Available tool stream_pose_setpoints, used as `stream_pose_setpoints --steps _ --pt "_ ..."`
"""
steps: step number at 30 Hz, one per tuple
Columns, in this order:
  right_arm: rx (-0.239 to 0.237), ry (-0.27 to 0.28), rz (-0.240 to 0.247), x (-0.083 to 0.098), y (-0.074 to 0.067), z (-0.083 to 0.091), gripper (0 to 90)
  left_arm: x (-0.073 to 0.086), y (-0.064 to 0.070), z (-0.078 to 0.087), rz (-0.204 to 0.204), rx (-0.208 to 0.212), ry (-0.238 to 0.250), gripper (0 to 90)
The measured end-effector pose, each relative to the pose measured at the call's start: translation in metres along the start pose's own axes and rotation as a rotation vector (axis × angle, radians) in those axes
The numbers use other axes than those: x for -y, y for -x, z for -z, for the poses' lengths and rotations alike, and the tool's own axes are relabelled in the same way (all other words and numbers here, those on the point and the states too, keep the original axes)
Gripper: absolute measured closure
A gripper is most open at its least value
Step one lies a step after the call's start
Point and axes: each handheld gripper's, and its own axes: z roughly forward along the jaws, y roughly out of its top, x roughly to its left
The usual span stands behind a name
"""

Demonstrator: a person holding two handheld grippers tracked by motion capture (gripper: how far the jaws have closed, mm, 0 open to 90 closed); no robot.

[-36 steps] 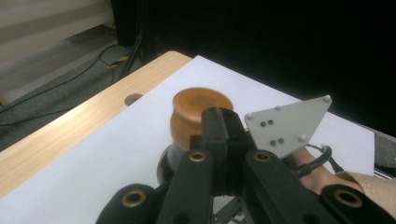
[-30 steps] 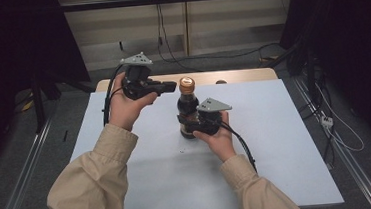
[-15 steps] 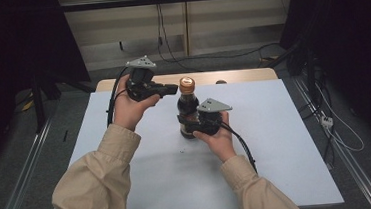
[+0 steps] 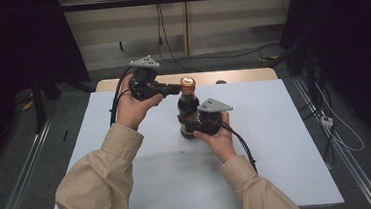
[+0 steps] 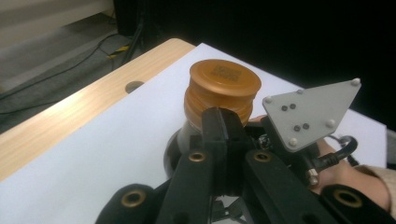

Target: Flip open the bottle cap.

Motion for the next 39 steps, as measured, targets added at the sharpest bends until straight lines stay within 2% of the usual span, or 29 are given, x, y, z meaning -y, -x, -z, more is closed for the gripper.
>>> stream_pose_setpoints --steps 16,39 --pt "0.000 0.004 -0.005 0.0007 0.0005 -0.0003 30.7 -0.0026 0.0001 -0.0013 0.015 -0.003 0.021 90.0" --pt "-0.001 0.000 -0.011 0.0002 0.0024 0.0001 30.7 -0.0098 0.0024 -0.0041 0.003 -0.018 -0.002 90.0"
